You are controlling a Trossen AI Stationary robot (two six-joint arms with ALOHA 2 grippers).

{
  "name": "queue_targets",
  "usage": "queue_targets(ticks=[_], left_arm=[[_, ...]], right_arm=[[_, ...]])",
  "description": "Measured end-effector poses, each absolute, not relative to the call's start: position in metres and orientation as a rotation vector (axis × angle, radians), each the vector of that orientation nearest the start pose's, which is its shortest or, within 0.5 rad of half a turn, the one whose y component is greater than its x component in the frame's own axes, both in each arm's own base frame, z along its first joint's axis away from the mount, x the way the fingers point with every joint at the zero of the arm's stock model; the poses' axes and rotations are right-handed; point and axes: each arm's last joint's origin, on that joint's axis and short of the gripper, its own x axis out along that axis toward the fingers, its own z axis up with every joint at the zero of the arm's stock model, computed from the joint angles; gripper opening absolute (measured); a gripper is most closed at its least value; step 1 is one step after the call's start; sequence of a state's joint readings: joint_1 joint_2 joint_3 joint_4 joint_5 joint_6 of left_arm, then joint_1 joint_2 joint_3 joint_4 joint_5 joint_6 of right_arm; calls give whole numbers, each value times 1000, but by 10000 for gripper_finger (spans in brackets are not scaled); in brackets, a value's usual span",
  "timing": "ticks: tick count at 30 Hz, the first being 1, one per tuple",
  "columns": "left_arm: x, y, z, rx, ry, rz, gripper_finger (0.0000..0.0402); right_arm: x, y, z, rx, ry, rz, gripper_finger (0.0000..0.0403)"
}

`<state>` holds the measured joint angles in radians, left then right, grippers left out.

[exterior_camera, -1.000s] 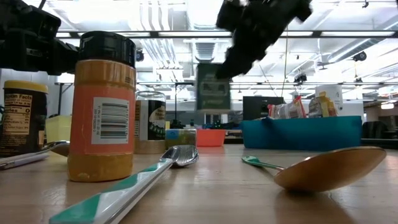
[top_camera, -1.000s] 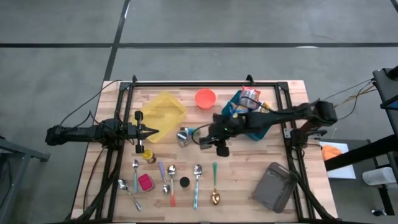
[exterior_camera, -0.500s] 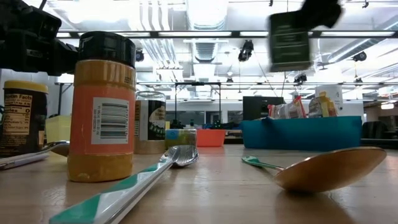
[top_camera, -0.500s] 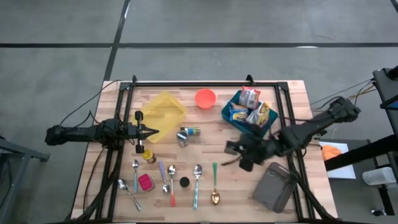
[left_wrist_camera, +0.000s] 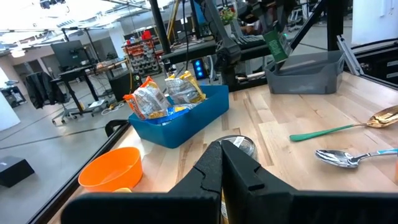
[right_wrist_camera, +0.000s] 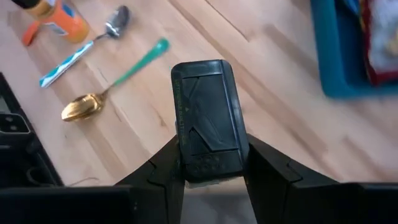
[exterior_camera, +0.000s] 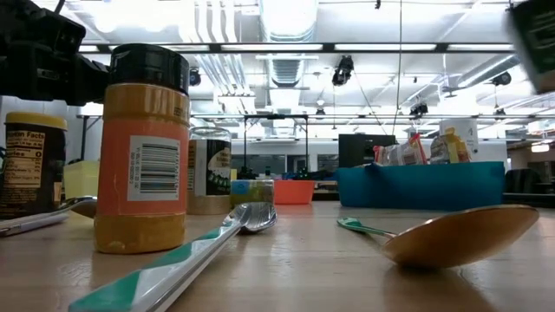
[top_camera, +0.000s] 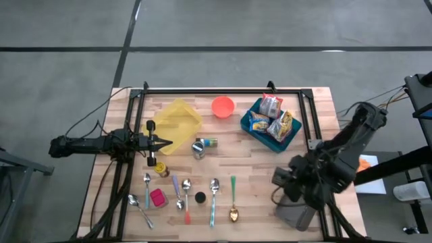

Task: Pick & Place Food Item
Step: Put the black seasoning can into the black bin

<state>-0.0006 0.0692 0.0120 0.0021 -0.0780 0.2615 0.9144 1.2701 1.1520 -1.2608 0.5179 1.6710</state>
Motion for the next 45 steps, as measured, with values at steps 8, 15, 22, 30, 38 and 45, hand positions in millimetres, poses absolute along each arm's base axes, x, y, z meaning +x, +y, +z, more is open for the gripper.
queue_targets(ticks=[8,15,22,30,38,45], left_arm=[[101,2,162,263,65,70,0],[101,2,162,263,65,70,0],[101,2,162,263,65,70,0],[101,2,162,263,65,70,0],[101,2,162,263,65,70,0],[101,2,162,263,65,70,0]], right_arm=[[108,188,278,690,955,-672,125],[105,215,254,678,1075,-830,125],[112,233,229,531,1064,-994,125],[118,245,207,453,1051,-1044,125],[120,250,194,425,1044,-1061,150],[120,250,193,423,1048,-1065,194]])
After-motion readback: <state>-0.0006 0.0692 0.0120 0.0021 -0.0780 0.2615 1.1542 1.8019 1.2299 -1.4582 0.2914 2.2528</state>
